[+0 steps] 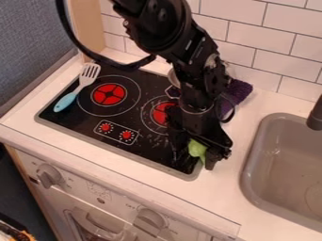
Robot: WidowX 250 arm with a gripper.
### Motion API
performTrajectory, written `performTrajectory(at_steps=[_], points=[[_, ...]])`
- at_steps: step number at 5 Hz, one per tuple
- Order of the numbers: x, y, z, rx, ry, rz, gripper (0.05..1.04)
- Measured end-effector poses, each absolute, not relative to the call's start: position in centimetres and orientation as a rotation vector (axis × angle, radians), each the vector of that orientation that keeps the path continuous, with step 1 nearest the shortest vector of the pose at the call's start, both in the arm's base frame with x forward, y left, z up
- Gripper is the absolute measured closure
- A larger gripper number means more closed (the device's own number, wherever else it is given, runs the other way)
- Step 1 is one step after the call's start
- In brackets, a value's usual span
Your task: Moved the green object to the right corner of the burner
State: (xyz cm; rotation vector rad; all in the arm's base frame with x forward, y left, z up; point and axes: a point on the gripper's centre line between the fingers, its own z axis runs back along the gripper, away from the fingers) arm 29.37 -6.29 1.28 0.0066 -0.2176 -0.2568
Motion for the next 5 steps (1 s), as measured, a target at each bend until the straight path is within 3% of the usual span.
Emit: performTrajectory(at_steps=[1,4,5], points=[[29.4,-6.3,2.0,0.011,-0.230,-0.278,0.083],[29.4,-7.2,10.1,-0.035,-0.441,-0.344,0.083],[29.0,-6.9,10.3,-0.043,-0.429,-0.350,0.083]])
